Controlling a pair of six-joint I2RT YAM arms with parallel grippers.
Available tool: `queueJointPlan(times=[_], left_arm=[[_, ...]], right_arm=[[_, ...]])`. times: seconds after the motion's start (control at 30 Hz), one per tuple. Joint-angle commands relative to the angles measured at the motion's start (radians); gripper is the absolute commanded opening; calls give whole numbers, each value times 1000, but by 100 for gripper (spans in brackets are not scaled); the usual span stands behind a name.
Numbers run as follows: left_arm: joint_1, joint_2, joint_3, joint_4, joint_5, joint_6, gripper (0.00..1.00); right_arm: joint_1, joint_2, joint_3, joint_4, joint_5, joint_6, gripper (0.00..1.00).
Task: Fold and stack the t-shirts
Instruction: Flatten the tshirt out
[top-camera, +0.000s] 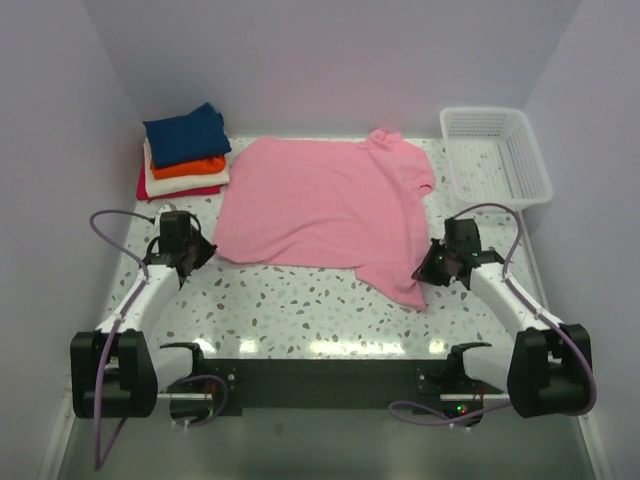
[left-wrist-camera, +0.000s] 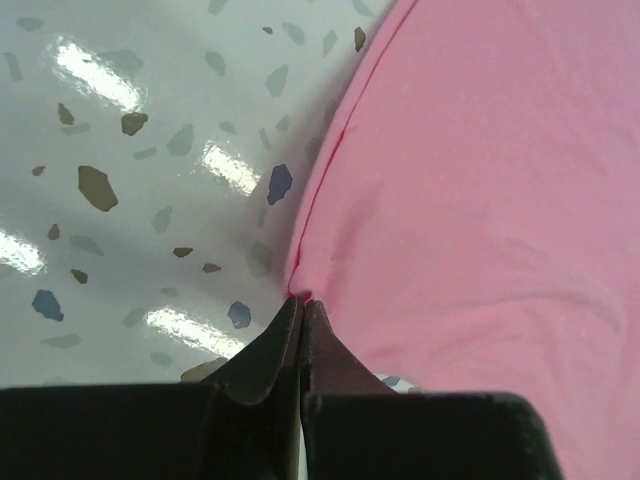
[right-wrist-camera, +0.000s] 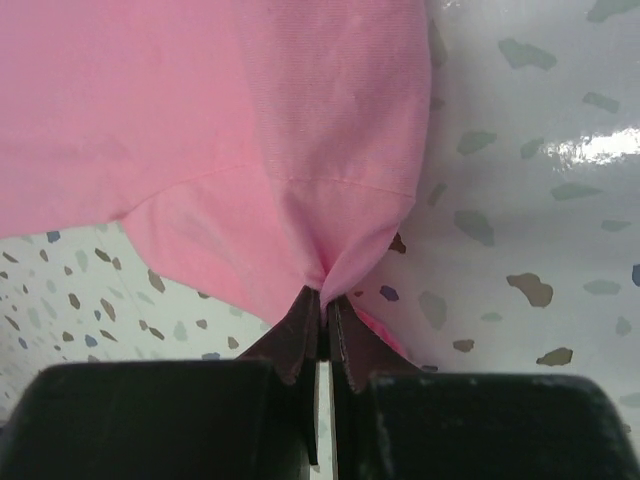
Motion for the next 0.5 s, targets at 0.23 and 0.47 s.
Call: queueJointPlan(times=[0.23,0.47], left_arm=[[6,-55,78,-143,-146,76,0],[14,-66,69,-166,-136,125,0]], right_arm=[[0,-163,121,-244,104,-18,0],[0,-213,96,-330,132,-4,0]])
